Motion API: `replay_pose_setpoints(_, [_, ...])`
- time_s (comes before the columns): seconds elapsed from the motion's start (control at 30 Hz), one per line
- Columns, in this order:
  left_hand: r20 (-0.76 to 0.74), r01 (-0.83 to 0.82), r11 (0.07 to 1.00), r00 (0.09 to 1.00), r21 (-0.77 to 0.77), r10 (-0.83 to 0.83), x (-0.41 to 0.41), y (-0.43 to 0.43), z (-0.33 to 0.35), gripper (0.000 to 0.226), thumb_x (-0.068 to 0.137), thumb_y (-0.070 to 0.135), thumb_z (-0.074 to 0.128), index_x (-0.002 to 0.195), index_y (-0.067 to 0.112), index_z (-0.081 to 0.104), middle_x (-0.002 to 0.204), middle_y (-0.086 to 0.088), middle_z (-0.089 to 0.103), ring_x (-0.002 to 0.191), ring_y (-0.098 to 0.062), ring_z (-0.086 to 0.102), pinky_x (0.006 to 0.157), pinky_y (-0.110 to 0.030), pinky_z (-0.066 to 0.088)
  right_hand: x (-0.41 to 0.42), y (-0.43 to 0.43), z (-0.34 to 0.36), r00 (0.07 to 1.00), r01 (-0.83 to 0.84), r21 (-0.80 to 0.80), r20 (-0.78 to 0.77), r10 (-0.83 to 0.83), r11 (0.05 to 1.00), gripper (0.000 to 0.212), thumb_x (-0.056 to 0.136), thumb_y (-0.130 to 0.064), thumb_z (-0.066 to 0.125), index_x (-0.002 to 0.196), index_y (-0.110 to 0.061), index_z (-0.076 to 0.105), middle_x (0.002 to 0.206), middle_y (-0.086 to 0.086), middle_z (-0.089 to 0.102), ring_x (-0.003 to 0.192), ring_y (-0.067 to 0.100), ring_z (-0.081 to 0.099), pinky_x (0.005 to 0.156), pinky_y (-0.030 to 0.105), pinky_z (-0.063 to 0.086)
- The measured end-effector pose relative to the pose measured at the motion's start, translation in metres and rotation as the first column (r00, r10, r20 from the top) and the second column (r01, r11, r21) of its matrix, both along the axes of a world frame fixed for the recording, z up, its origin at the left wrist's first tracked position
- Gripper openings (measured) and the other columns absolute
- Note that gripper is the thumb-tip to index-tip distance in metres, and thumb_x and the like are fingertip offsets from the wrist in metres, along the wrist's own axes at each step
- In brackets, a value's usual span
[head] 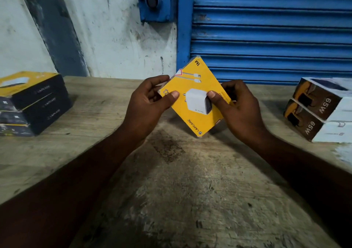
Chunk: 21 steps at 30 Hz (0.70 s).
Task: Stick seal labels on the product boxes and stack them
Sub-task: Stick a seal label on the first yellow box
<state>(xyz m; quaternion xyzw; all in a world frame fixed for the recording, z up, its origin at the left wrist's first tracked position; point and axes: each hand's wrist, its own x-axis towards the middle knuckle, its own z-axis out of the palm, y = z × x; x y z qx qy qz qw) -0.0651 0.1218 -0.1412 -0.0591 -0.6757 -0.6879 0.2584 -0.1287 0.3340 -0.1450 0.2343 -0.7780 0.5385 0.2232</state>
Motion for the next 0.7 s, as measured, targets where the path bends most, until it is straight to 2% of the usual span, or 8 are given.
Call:
replay_pose_setpoints(0.1, [-0.072, -0.056, 0.998, 0.996, -0.005, 0.056, 0.002, 0.002, 0.003, 0.039, 0.083, 0.014, 0.078, 0.118, 0.019, 0.062, 0.107, -0.005, 0.073, 0.1, -0.019, 0.07, 0.089, -0.042, 0.058, 0.002, -0.003, -0.002, 1.0, 0.002, 0.013, -0.002, -0.001, 1.0, 0.026, 0.091, -0.037, 0.074, 0.106, -0.021, 0.06, 0.102, -0.012, 0.068, 0.09, -0.004, 0.063, 0.074, 0.016, 0.05])
replay_pose_setpoints(0.2, [-0.172, -0.13, 0.989, 0.978, -0.073, 0.116, 0.006, 0.005, 0.007, 0.037, 0.083, 0.019, 0.076, 0.116, 0.022, 0.061, 0.107, -0.002, 0.072, 0.1, -0.017, 0.069, 0.09, -0.037, 0.057, 0.007, -0.007, -0.003, 0.999, -0.011, 0.03, -0.042, 0.013, 0.999, 0.024, 0.088, -0.028, 0.078, 0.103, -0.023, 0.06, 0.101, -0.013, 0.067, 0.09, 0.0, 0.065, 0.081, 0.028, 0.055])
replay_pose_setpoints(0.3, [-0.234, -0.146, 0.975, 0.967, -0.165, 0.106, 0.01, 0.008, 0.009, 0.038, 0.088, 0.014, 0.074, 0.123, 0.018, 0.058, 0.114, -0.008, 0.069, 0.106, -0.021, 0.067, 0.086, -0.029, 0.057, 0.014, -0.01, -0.002, 0.994, -0.026, 0.03, -0.104, 0.029, 0.999, 0.03, 0.087, -0.023, 0.079, 0.107, -0.023, 0.057, 0.101, -0.016, 0.066, 0.091, -0.004, 0.064, 0.085, 0.026, 0.054])
replay_pose_setpoints(0.4, [-0.241, -0.104, 0.975, 0.969, -0.196, 0.055, 0.012, 0.01, 0.011, 0.039, 0.091, 0.008, 0.071, 0.126, 0.015, 0.055, 0.117, -0.008, 0.067, 0.108, -0.019, 0.067, 0.081, -0.024, 0.056, 0.018, -0.01, 0.002, 0.985, -0.023, -0.011, -0.173, 0.021, 1.0, 0.045, 0.085, -0.033, 0.078, 0.121, -0.022, 0.053, 0.115, -0.007, 0.063, 0.106, 0.002, 0.061, 0.087, 0.023, 0.052])
replay_pose_setpoints(0.5, [-0.258, -0.073, 0.976, 0.966, -0.204, 0.018, 0.014, 0.012, 0.011, 0.041, 0.089, 0.007, 0.07, 0.126, 0.016, 0.055, 0.119, -0.007, 0.066, 0.111, -0.017, 0.066, 0.084, -0.026, 0.056, 0.022, -0.008, 0.01, 0.947, -0.019, 0.039, -0.32, 0.03, 0.999, 0.052, 0.086, -0.032, 0.078, 0.13, -0.014, 0.055, 0.13, -0.001, 0.054, 0.12, 0.008, 0.055, 0.095, 0.024, 0.049])
replay_pose_setpoints(0.57, [-0.272, -0.062, 0.974, 0.962, -0.218, 0.0, 0.015, 0.014, 0.01, 0.042, 0.087, 0.008, 0.07, 0.124, 0.019, 0.055, 0.122, -0.007, 0.065, 0.114, -0.019, 0.065, 0.088, -0.031, 0.057, 0.024, -0.007, 0.014, 0.904, -0.037, 0.085, -0.422, 0.07, 0.996, 0.042, 0.088, -0.026, 0.078, 0.123, -0.008, 0.063, 0.131, 0.007, 0.054, 0.125, 0.016, 0.053, 0.099, 0.027, 0.048])
replay_pose_setpoints(0.7, [-0.327, -0.105, 0.953, 0.945, -0.284, 0.007, 0.018, 0.018, 0.008, 0.046, 0.085, 0.008, 0.072, 0.12, 0.03, 0.055, 0.12, 0.002, 0.064, 0.117, -0.019, 0.064, 0.096, -0.042, 0.056, 0.027, -0.008, 0.015, 0.87, -0.066, 0.128, -0.478, 0.12, 0.99, 0.032, 0.088, -0.022, 0.078, 0.115, -0.006, 0.071, 0.13, 0.013, 0.056, 0.126, 0.024, 0.054, 0.098, 0.038, 0.051])
